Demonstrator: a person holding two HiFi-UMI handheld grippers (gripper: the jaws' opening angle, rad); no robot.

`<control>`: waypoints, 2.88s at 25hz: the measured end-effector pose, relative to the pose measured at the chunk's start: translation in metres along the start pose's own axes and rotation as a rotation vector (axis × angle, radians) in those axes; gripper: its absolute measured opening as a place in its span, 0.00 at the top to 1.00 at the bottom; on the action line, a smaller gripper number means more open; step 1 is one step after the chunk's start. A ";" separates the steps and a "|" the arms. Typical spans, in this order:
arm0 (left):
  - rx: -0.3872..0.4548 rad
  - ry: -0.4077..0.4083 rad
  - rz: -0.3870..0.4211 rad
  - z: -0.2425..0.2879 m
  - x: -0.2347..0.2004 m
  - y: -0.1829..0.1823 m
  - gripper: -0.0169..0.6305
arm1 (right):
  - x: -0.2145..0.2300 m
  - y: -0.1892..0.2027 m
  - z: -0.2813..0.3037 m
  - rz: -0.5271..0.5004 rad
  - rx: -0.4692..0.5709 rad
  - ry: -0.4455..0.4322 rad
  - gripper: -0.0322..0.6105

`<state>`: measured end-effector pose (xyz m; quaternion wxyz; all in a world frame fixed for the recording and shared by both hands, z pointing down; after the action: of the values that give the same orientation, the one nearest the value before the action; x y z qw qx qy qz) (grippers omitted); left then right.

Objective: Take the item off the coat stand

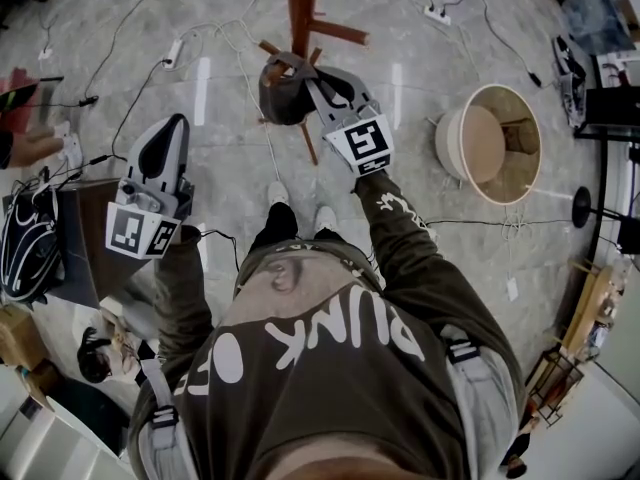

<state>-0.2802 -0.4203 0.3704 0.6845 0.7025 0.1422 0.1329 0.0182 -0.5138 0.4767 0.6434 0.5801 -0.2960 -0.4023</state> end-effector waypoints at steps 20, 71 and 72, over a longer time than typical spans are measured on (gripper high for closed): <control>0.046 0.002 0.015 -0.039 0.023 -0.016 0.96 | -0.062 -0.053 -0.043 -0.082 0.100 -0.072 0.90; 0.125 0.085 -0.004 -0.407 0.135 -0.029 0.96 | -0.404 -0.095 -0.263 -0.124 0.113 0.095 0.91; 0.128 0.091 -0.008 -0.413 0.135 -0.029 0.96 | -0.412 -0.096 -0.265 -0.125 0.108 0.100 0.91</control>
<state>-0.3138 0.0137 0.3518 0.6317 0.7374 0.1841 0.1528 0.0197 -0.0245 0.3772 0.5988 0.6507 -0.2481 -0.3956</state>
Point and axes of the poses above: the fingertips, and each gripper's own axes: z forward along the fingers, x to its right, y out of its underside, the point moved 10 cm from there along -z, backward along the fingers, and after that the axes turned 14 degrees about -y, right-handed, at the moved point
